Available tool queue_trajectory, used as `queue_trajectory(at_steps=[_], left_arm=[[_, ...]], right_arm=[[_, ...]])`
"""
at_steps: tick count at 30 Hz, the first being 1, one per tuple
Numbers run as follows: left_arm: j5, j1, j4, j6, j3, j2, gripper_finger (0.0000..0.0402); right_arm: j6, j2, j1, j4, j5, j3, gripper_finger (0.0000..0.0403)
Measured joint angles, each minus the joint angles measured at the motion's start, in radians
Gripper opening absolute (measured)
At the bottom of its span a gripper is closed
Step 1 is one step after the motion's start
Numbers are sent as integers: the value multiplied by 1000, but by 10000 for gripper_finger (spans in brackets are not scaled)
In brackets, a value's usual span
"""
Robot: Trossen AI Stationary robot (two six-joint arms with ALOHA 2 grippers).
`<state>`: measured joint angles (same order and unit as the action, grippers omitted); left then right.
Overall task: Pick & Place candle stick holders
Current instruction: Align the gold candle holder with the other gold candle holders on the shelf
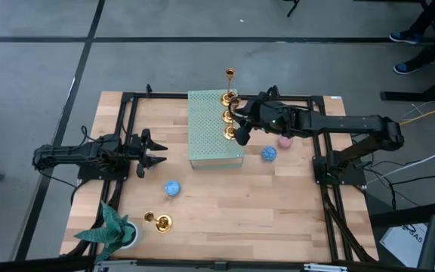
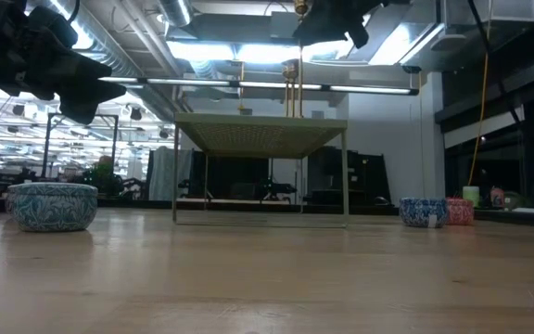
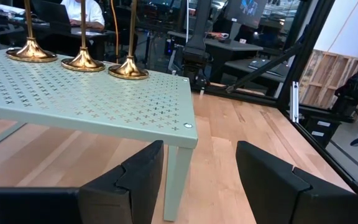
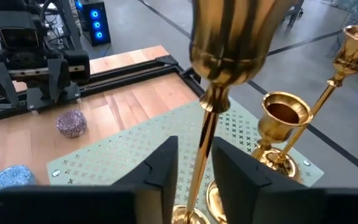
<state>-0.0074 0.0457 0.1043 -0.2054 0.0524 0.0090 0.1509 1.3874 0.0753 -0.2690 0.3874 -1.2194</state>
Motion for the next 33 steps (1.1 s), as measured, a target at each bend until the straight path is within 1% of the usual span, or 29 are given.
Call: queue_trajectory(at_steps=[4, 9, 13, 17, 21, 26, 30, 33], left_arm=[[0, 0, 0, 0, 0, 0, 200], [0, 0, 0, 0, 0, 0, 200], [0, 0, 0, 0, 0, 0, 200], [0, 0, 0, 0, 0, 0, 200], [0, 0, 0, 0, 0, 0, 200], [0, 0, 0, 0, 0, 0, 200], [0, 0, 0, 0, 0, 0, 200], [0, 0, 0, 0, 0, 0, 200]], right_arm=[[3, -14, 0, -18, -19, 0, 143], [6, -39, 0, -64, -23, 0, 203], [55, -64, 0, -125, -26, 0, 249], [93, -97, -9, -177, -37, 0, 281], [106, -127, -41, -228, -63, 0, 292], [107, -144, -85, -270, -86, 0, 289], [107, -155, -115, -283, -149, 0, 287], [107, -159, -133, -281, -218, 0, 287]])
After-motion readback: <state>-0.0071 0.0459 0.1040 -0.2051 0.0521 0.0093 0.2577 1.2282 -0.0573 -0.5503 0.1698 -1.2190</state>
